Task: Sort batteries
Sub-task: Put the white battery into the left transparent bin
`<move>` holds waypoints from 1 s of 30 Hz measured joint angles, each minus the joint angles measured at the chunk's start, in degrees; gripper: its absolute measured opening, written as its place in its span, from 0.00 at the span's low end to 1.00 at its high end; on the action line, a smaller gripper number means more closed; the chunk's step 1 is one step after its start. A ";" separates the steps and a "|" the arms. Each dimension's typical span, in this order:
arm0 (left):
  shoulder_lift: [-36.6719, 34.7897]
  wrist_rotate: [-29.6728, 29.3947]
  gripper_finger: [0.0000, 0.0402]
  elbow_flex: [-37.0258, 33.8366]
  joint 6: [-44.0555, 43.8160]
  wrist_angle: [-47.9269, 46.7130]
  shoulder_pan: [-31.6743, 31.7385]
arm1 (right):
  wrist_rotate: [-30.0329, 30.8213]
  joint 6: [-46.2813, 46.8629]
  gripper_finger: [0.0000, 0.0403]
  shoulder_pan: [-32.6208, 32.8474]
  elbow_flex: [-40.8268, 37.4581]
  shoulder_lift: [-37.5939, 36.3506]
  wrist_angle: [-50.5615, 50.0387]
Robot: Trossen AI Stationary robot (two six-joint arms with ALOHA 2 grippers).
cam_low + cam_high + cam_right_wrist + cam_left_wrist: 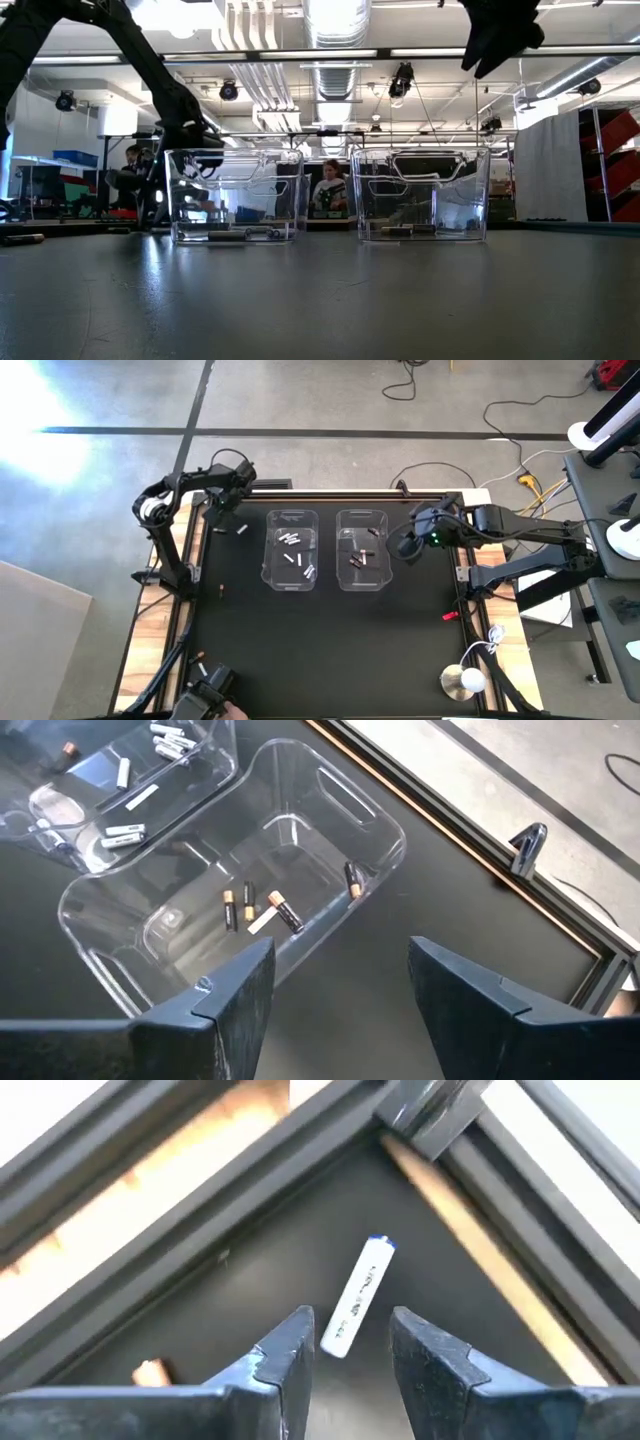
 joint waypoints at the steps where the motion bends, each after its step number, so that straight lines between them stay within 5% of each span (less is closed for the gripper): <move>1: 0.01 -1.18 0.28 -0.41 -0.02 0.53 -0.45 | 0.00 0.01 0.54 0.14 0.00 0.00 0.01; 17: -0.34 -2.64 0.28 -3.50 10.79 2.40 -4.50 | 0.01 0.97 0.54 3.51 -0.04 0.00 0.04; 27: -11.81 4.46 0.28 -2.33 52.52 3.43 -8.35 | 0.03 0.86 0.54 3.51 -0.07 -0.54 -1.27; 30: -17.53 11.73 0.28 -3.30 61.75 5.46 -7.97 | 0.43 -0.53 0.54 3.49 -0.07 -0.80 -1.22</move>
